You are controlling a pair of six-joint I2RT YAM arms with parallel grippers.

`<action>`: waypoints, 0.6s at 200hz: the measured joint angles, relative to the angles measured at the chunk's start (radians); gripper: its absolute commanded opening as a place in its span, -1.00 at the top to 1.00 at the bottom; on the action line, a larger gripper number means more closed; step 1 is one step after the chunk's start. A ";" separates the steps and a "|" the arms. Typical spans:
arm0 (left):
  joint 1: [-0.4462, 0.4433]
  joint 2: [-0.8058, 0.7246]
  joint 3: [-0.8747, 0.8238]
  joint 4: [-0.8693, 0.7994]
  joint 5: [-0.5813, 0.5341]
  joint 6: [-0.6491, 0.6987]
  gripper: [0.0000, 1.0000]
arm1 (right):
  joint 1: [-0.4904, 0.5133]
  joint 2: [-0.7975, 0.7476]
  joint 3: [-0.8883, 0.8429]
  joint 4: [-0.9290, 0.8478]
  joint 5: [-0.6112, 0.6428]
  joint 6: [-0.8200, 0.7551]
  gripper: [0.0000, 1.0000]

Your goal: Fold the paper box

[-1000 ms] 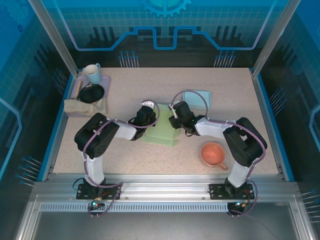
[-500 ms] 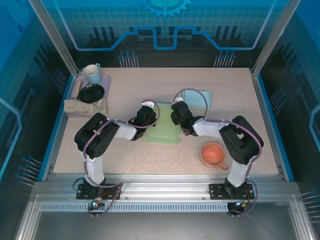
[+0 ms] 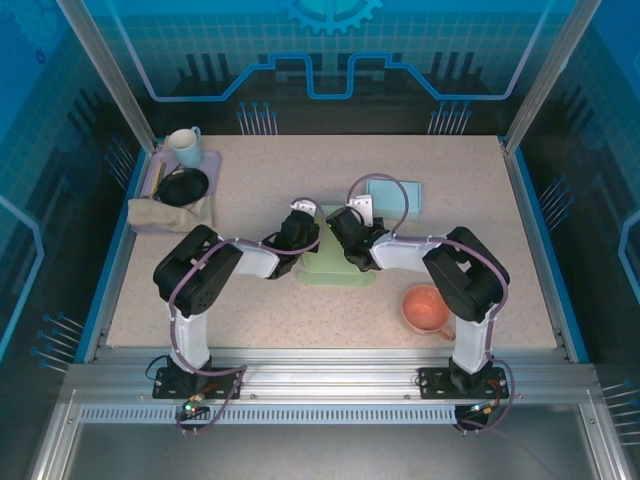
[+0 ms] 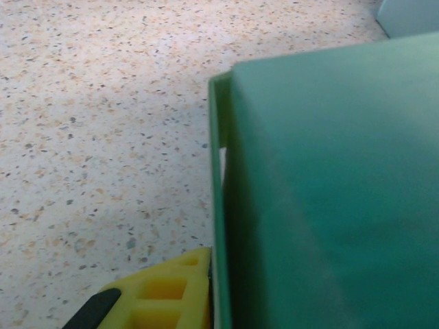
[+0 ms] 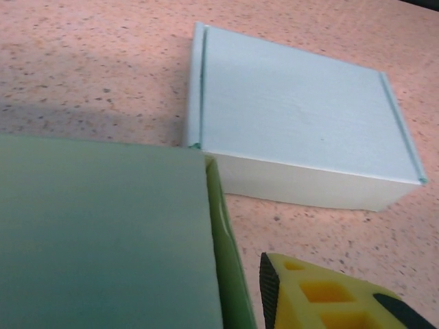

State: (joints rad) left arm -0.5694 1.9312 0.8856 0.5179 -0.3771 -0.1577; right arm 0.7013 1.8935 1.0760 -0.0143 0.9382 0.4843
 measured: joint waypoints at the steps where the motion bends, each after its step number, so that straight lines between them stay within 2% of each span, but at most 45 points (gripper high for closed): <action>1: 0.000 0.000 0.000 0.000 0.001 0.000 0.70 | 0.000 0.000 0.001 -0.002 0.002 0.002 0.30; 40: -0.003 0.000 0.004 -0.002 0.009 -0.001 0.70 | 0.018 0.028 0.059 -0.100 0.068 0.063 0.30; 74: -0.003 0.000 0.004 -0.006 0.009 0.000 0.70 | 0.024 0.031 0.063 -0.125 0.059 0.093 0.26; 94: 0.000 0.000 0.004 -0.012 -0.004 0.000 0.70 | 0.023 0.021 0.018 -0.038 0.006 0.060 0.16; 120: 0.011 0.000 0.004 -0.016 -0.021 0.000 0.70 | 0.018 -0.026 -0.092 0.085 -0.146 0.007 0.04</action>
State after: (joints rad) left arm -0.5583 1.9312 0.8898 0.5014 -0.3977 -0.1577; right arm 0.7197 1.8675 0.9840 0.0711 0.7925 0.4915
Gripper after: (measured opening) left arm 0.150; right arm 0.459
